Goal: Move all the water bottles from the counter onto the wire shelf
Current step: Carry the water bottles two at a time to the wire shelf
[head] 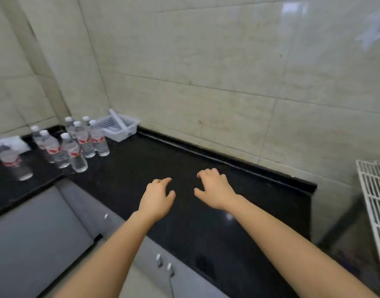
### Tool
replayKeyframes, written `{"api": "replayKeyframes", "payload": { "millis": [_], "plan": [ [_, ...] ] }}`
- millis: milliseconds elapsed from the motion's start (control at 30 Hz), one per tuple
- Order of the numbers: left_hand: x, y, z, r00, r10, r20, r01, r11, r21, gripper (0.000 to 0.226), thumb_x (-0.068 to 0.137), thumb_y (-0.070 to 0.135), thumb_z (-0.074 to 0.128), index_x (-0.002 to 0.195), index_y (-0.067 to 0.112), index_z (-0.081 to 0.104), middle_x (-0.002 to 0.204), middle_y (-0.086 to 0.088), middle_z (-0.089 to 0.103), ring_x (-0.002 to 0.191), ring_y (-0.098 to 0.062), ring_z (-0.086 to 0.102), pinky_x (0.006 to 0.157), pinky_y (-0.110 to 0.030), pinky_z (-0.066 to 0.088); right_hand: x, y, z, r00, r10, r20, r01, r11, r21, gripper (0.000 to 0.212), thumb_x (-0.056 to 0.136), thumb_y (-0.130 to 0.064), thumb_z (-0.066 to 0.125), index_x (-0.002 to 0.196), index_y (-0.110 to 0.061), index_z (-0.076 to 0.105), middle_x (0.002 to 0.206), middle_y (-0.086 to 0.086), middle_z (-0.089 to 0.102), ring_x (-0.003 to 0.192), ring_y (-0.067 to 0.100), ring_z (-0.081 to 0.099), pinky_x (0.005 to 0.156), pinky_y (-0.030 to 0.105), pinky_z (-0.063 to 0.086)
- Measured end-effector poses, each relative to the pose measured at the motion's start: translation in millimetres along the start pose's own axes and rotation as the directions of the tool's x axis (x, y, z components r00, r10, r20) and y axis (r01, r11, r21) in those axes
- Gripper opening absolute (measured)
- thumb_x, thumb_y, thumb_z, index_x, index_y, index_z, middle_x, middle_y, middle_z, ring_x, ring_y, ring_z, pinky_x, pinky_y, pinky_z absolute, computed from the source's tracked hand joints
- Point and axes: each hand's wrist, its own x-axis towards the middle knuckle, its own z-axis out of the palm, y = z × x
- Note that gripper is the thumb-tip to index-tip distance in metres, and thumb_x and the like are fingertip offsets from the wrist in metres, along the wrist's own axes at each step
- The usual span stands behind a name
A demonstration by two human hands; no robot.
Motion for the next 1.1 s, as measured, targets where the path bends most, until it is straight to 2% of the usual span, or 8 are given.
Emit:
{"api": "replayKeyframes", "payload": {
  "millis": [167,333,600,767,900,1100],
  "plan": [
    [-6,-93,-45,0.980,-0.193,-0.052,0.195,0.980,0.037,0.051,0.092,0.027,0.047,0.141,0.016,0.040,0.140,-0.014,0.045,0.128,-0.032,0.041,0.105,-0.040,0.037,49,-89,38,0.988,-0.124,0.097,0.126,0.992,-0.016,0.051,0.094,-0.037,0.051,0.137,-0.011,0.043,0.135,0.007,0.049,0.125,0.026,0.039,0.101,0.044,0.035],
    [10,-166,-81,0.953,-0.286,-0.098,0.292,0.955,0.044,0.052,0.093,0.028,0.046,0.143,0.015,0.037,0.142,-0.015,0.043,0.130,-0.032,0.039,0.104,-0.041,0.037,105,-161,67,0.965,-0.208,0.161,0.213,0.977,-0.014,0.051,0.094,-0.037,0.051,0.136,-0.011,0.043,0.135,0.008,0.049,0.126,0.027,0.040,0.102,0.045,0.035],
    [91,-266,-116,0.936,-0.330,-0.123,0.341,0.937,0.080,0.052,0.095,0.031,0.044,0.144,0.015,0.035,0.142,-0.012,0.041,0.132,-0.030,0.037,0.105,-0.040,0.037,229,-235,119,0.946,-0.258,0.197,0.262,0.965,0.007,0.052,0.093,-0.038,0.053,0.137,-0.012,0.042,0.135,0.006,0.048,0.126,0.026,0.040,0.101,0.044,0.036],
    [158,-324,-145,0.932,-0.350,-0.098,0.359,0.926,0.114,0.050,0.094,0.029,0.045,0.141,0.015,0.038,0.138,-0.012,0.044,0.130,-0.030,0.038,0.105,-0.040,0.038,316,-265,141,0.947,-0.226,0.228,0.227,0.974,0.023,0.052,0.093,-0.038,0.054,0.137,-0.012,0.042,0.134,0.006,0.048,0.125,0.026,0.041,0.102,0.043,0.037],
    [206,-359,-169,0.924,-0.350,-0.153,0.367,0.925,0.101,0.047,0.093,0.025,0.047,0.138,0.013,0.042,0.137,-0.013,0.046,0.127,-0.031,0.040,0.105,-0.039,0.036,381,-292,150,0.944,-0.210,0.255,0.217,0.976,0.003,0.052,0.093,-0.037,0.055,0.137,-0.012,0.043,0.136,0.008,0.048,0.127,0.027,0.041,0.103,0.044,0.036],
    [257,-414,-199,0.912,-0.365,-0.188,0.390,0.914,0.113,0.045,0.091,0.023,0.047,0.135,0.013,0.044,0.138,-0.010,0.042,0.124,-0.030,0.040,0.098,-0.041,0.042,448,-343,171,0.938,-0.224,0.263,0.214,0.975,0.066,0.059,0.093,-0.036,0.056,0.143,-0.012,0.034,0.145,0.011,0.041,0.135,0.029,0.037,0.110,0.049,0.033]
  ]
}}
